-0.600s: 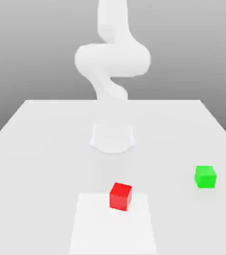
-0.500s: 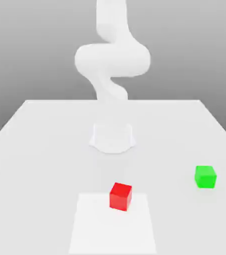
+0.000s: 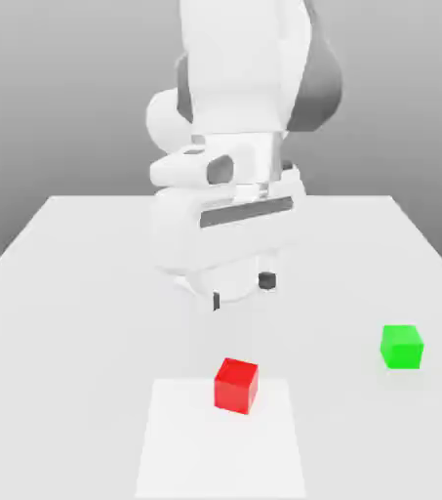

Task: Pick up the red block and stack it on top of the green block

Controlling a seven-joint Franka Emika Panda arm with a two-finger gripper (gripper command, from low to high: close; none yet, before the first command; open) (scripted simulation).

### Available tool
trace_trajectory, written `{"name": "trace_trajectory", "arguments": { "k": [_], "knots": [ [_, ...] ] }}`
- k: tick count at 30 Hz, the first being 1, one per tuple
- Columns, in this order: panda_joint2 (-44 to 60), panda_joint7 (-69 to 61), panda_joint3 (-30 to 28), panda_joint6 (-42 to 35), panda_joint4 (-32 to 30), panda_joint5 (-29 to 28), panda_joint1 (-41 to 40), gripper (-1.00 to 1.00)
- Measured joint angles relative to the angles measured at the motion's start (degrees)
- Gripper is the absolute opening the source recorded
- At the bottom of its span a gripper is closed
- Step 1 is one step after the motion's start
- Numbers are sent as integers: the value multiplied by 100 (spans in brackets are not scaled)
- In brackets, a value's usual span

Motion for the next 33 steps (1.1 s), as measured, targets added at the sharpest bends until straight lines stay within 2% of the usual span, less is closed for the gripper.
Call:
{"name": "trace_trajectory", "arguments": {
  "k": [6,10,12,13,20,23,27,33],
  "knots": [
    [977,-1465,-172,727,-671,155,269,0],
    [1801,-2110,86,1406,-613,924,235,0],
    [2217,-2400,488,1753,-551,1321,-70,0],
    [2420,-2496,710,1925,-521,1448,-261,-100],
    [2468,-2509,782,1953,-514,1465,-331,-100],
    [1979,-2155,475,1550,-591,971,-153,-100],
    [1164,-1713,370,862,-711,354,-241,-100],
    [809,-1209,1124,362,-564,434,537,-100]
  ]
}}
